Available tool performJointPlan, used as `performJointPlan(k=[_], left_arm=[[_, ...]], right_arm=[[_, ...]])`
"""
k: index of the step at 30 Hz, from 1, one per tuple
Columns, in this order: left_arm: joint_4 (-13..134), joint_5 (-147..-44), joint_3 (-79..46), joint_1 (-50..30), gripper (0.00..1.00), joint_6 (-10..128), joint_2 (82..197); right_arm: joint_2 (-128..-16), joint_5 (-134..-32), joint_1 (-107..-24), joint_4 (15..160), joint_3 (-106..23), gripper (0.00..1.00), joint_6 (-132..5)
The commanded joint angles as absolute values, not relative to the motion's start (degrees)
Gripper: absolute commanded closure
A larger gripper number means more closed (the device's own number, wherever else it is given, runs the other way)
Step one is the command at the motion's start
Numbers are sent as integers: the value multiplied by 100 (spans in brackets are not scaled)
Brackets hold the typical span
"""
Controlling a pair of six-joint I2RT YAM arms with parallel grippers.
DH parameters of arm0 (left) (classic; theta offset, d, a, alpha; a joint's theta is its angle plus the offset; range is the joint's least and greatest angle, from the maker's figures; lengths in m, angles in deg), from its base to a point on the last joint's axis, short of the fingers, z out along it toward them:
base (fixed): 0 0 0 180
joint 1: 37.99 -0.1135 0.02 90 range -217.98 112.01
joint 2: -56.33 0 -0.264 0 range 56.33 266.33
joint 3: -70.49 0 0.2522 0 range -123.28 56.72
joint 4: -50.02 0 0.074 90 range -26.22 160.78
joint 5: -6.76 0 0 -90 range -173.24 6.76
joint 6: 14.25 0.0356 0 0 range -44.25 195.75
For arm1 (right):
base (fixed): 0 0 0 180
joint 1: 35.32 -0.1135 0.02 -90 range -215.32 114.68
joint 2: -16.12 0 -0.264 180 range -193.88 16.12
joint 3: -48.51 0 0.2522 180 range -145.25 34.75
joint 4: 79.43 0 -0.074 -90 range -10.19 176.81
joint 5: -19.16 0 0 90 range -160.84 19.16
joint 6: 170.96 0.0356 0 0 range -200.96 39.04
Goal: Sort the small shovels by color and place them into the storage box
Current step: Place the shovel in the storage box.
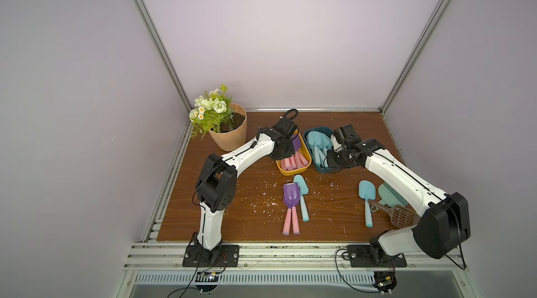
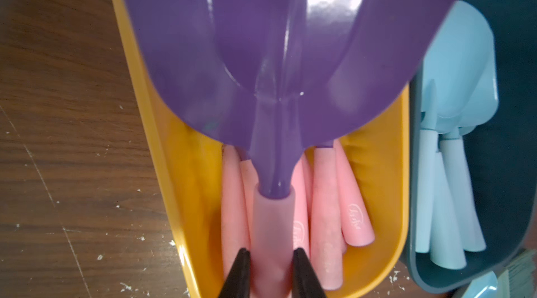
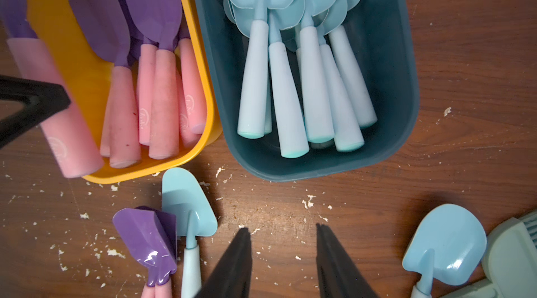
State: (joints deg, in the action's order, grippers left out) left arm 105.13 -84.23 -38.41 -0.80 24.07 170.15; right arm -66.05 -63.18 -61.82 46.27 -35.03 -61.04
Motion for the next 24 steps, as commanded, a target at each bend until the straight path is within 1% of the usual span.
performJointPlan(k=[1, 8, 10, 12, 15, 18, 21, 24], left_arm=[[10544, -8411, -3966, -167, 99, 2255, 17135], [10496, -8341, -3597, -263, 98, 2037, 17117], [10492, -8340, -3559, -265, 91, 2007, 17128], [10492, -8341, -3572, -261, 70, 1978, 17118], [10492, -8346, -3693, -265, 53, 2016, 17012], [10499, -8331, -3894, -250, 44, 2155, 16813], [10501, -8291, -4059, -172, 41, 2315, 16556], [10492, -8126, -4028, -2, 40, 2378, 16281]], right_arm=[[-6509, -6218, -6168, 4511, -3419, 58, -6162], [-6469, -6253, -6165, 4583, -3334, 58, -6160], [-6458, -6294, -6168, 4608, -3295, 58, -6167], [-6458, -6335, -6168, 4607, -3271, 58, -6165], [-6434, -6343, -6168, 4618, -3213, 58, -6116], [-6372, -6280, -6166, 4600, -3103, 58, -5940], [-6243, -6438, -6169, 4613, -2835, 58, -5697], [-6092, -7080, -6196, 4717, -2397, 59, -5662]])
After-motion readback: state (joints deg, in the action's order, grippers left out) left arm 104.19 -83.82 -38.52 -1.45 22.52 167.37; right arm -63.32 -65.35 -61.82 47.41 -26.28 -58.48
